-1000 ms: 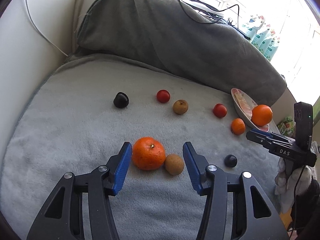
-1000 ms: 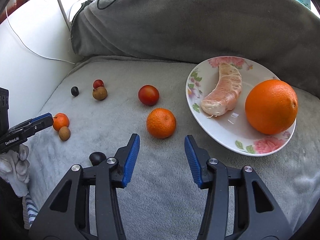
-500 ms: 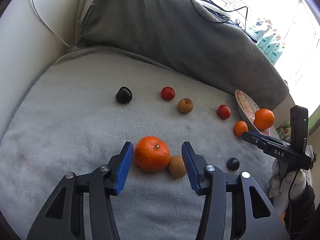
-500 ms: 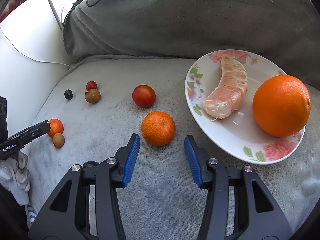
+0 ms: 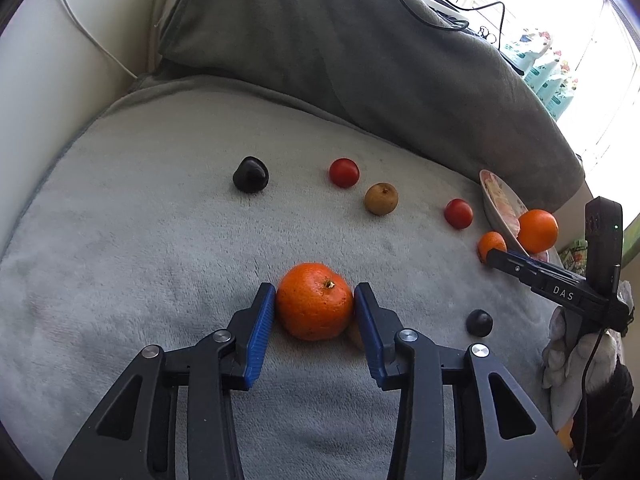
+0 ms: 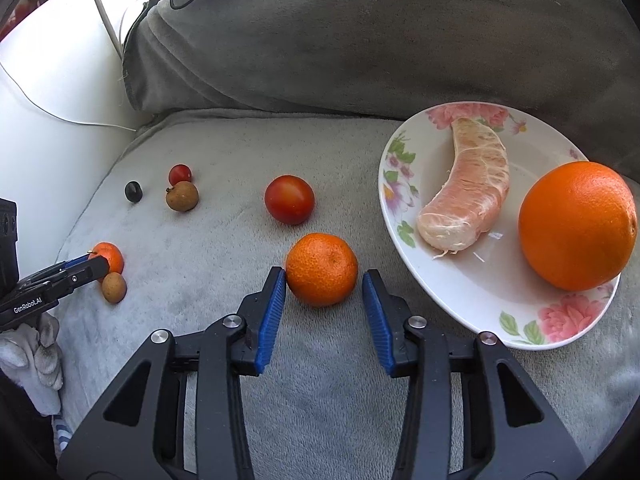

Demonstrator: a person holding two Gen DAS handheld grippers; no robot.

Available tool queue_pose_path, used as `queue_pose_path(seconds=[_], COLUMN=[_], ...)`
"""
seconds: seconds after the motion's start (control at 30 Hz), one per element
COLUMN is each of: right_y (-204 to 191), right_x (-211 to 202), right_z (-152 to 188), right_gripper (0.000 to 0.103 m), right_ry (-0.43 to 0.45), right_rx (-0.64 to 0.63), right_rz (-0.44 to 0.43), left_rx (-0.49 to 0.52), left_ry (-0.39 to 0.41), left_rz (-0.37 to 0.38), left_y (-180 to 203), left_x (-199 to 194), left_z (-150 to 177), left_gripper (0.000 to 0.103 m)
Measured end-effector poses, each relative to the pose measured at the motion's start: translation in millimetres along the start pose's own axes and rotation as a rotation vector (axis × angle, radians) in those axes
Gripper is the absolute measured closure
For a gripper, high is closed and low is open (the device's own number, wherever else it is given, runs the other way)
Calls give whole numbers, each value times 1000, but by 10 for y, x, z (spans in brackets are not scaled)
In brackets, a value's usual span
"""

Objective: Organize fruits
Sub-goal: 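Grasp a tangerine with the left gripper while the right gripper grasps another tangerine, then lift both tangerines and carry them over the white plate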

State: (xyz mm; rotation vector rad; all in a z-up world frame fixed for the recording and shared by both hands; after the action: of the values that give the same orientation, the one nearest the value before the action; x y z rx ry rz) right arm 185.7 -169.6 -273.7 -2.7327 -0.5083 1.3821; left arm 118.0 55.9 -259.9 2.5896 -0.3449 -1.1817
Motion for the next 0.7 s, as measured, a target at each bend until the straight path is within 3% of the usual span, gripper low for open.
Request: queue_pose_path(seconds=[0.4,0.7], right_y=[-54,-98], right_x=[50,-96], right_z=[-44,-49], right_gripper=[67,68], right_ry=[10,69], right_rx=[-31,-63], right_rz=[5,4], left_rx=[-14,-19], left_ry=[5,23], left_rz=[12,13], left_y=[-28,-9], left_x=[-23,-92], left_z=[8,-16], left_gripper=[65,65])
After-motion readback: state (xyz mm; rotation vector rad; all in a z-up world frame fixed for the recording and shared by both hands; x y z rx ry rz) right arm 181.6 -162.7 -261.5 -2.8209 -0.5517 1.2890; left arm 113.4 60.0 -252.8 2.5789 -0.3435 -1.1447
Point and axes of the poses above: each gripper's, at about its wrist camera, not at the fingertips, and x roughly the way its jaws point, y to its right, z to its underside, the point moved 9 cm from there along x, roughly the way its jaws point, and after that the axes turned 3 degrees about y, right-handed, at the moved point
